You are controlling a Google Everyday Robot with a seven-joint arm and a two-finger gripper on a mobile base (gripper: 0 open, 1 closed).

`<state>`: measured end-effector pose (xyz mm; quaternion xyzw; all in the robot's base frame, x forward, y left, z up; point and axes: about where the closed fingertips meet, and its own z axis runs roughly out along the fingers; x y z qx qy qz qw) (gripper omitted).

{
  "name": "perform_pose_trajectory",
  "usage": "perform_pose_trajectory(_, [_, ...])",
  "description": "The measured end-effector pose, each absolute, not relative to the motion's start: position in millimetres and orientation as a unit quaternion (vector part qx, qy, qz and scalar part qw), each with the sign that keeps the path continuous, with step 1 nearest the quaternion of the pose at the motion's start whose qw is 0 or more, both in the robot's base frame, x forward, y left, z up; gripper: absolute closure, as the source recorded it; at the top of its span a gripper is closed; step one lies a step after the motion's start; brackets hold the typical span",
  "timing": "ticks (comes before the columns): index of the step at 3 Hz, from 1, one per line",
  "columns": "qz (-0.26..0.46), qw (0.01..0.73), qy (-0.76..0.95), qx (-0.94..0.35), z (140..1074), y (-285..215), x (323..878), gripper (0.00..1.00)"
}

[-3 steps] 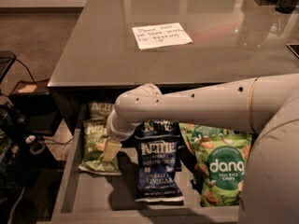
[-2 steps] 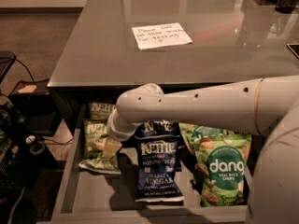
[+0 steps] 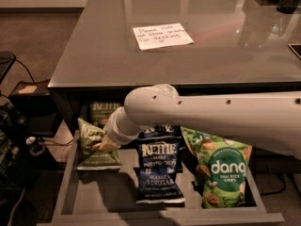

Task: Pick green jalapeno chip bag from top drawer and place on counter

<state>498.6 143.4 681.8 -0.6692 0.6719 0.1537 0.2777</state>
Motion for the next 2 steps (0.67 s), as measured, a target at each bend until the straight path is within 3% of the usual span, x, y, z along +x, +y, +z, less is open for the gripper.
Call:
perform_pose_trajectory(1, [0.175, 0.301, 0.677, -0.649, 712, 131, 485, 1.0])
perform_pose_trajectory(2, [0.208, 0.311, 0.684, -0.627, 743, 111, 485, 1.0])
